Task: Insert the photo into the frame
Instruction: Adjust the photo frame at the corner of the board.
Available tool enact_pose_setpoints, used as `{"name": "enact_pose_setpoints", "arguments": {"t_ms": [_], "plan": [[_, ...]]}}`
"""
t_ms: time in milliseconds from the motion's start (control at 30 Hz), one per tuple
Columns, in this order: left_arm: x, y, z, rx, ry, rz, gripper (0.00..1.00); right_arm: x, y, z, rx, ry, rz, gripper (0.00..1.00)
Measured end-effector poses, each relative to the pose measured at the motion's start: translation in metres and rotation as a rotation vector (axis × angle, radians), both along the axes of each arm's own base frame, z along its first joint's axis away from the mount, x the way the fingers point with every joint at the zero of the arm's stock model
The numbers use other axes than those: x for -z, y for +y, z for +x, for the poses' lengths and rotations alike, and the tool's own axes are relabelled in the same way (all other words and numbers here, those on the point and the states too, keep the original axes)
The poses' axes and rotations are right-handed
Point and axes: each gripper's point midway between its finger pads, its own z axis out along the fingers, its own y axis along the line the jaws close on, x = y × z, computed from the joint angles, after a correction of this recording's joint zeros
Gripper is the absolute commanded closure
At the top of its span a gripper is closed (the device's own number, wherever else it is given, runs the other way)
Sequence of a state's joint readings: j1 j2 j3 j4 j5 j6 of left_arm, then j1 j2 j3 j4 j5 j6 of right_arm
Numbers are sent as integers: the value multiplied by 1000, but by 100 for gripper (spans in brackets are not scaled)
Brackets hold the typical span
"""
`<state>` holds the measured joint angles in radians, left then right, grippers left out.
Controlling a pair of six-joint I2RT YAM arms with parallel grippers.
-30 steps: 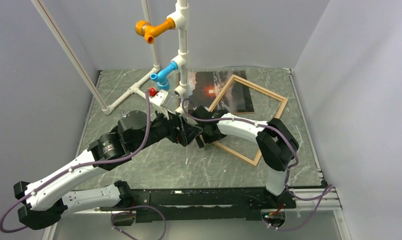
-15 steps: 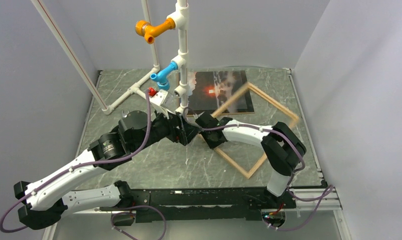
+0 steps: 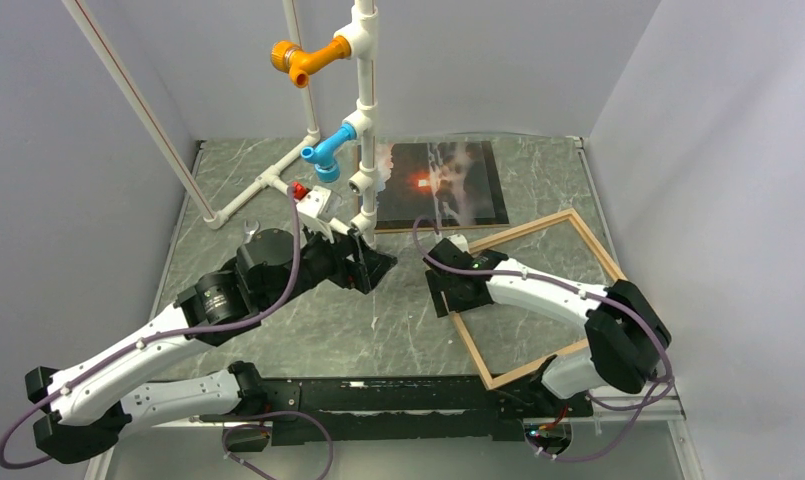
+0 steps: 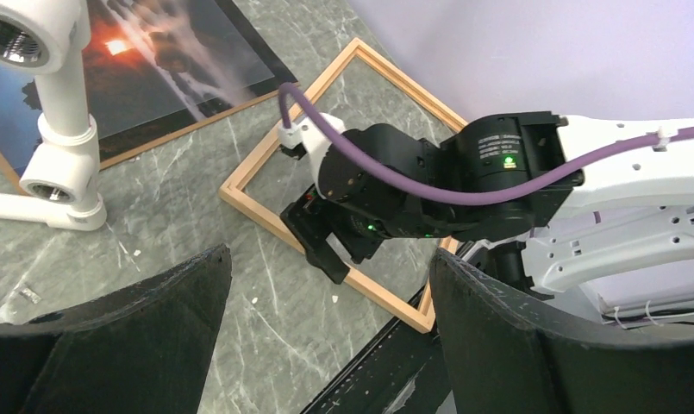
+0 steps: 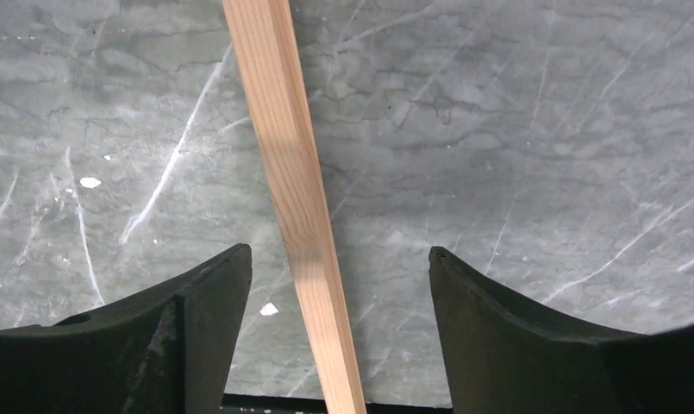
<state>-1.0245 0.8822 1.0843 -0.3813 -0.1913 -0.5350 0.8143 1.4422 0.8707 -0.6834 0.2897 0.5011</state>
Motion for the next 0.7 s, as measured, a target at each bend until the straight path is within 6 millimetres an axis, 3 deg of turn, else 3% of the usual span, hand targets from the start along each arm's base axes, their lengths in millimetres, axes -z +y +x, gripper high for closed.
{"name": "enact_pose_setpoints", "arguments": {"t_ms": [200,300,433,700], "plan": [[-1,5,0,-16,-7,-8,12,-6,-3,4,57,-5,8,12],[-1,6,0,-16,-8,-8,12,-14,6,28,127,-10,42,2],[-1,5,0,-16,-7,-7,12,-23,8,64,260,-7,133,1],[0,6,0,-17,-7,-6,12,-24,-48,110,596,64,347,3]]}}
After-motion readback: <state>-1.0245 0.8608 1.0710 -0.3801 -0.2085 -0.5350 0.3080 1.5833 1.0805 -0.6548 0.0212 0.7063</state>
